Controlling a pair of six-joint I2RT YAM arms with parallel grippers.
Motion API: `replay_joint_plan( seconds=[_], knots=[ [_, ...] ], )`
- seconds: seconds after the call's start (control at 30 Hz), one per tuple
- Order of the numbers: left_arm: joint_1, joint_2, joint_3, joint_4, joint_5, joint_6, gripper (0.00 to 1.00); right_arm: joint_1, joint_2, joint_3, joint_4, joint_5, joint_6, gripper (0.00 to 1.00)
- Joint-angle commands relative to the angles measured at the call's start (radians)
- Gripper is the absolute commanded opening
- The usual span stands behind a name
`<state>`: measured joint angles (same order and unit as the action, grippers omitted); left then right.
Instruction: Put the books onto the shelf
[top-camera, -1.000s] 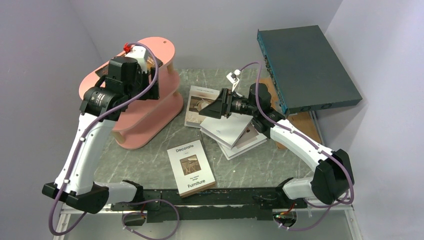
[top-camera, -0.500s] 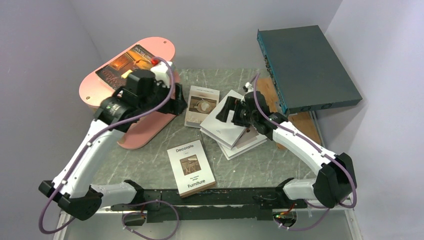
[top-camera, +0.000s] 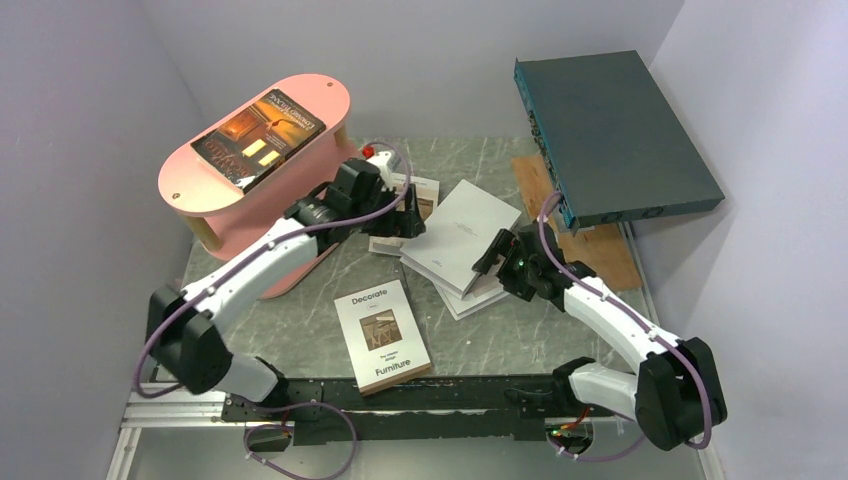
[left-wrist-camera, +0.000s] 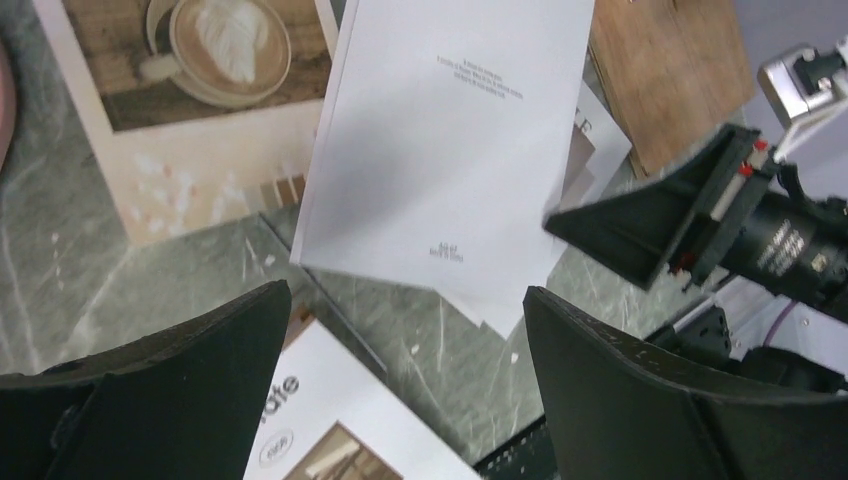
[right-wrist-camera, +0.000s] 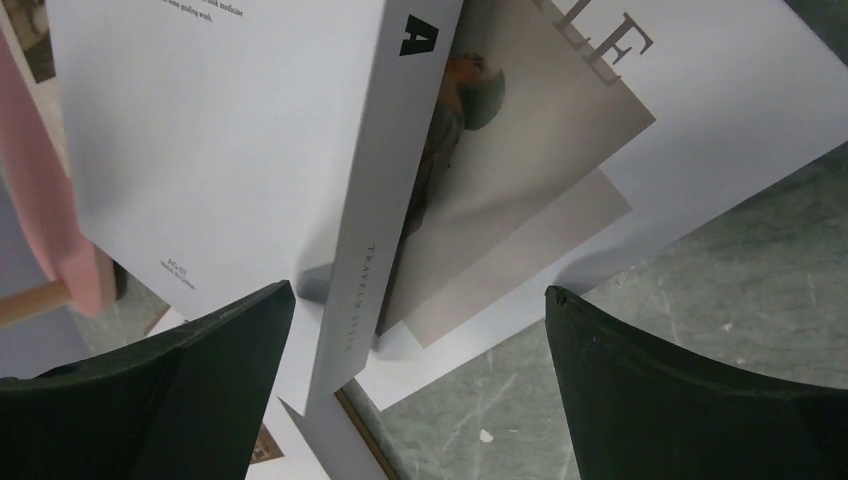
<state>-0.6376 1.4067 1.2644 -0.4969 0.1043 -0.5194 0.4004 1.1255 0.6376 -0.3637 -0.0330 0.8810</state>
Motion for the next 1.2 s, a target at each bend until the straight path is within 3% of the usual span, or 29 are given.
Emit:
replay_joint_plan(
  seconds=[0.0, 0.13, 0.5, 0.8, 1.17],
  knots=[
    [0.005, 0.121, 0.113, 0.112, -0.021, -0.01, 0.95, -0.04, -0.015, -0.04, 0.169, -0.102, 0.065, 1.0],
    [0.021, 0.228, 0.183, 0.136, -0.009, 0.015, 0.95, -0.073, -0.027, -0.121, 0.335, -0.193, 0.12, 1.0],
    [0.059, 0.402, 0.234, 0.158, 0.152, 0.01, 0.92, -0.101, 0.009, -0.202, 0.511, -0.257, 0.21, 1.0],
    [0.057, 0.431, 0.172, 0.215, 0.246, -0.022, 0.91, -0.103, 0.049, -0.244, 0.621, -0.281, 0.264, 1.0],
    [0.051, 0.471, 0.153, 0.228, 0.314, -0.032, 0.9, -0.104, 0.179, -0.332, 1.021, -0.393, 0.437, 0.95]
  ],
)
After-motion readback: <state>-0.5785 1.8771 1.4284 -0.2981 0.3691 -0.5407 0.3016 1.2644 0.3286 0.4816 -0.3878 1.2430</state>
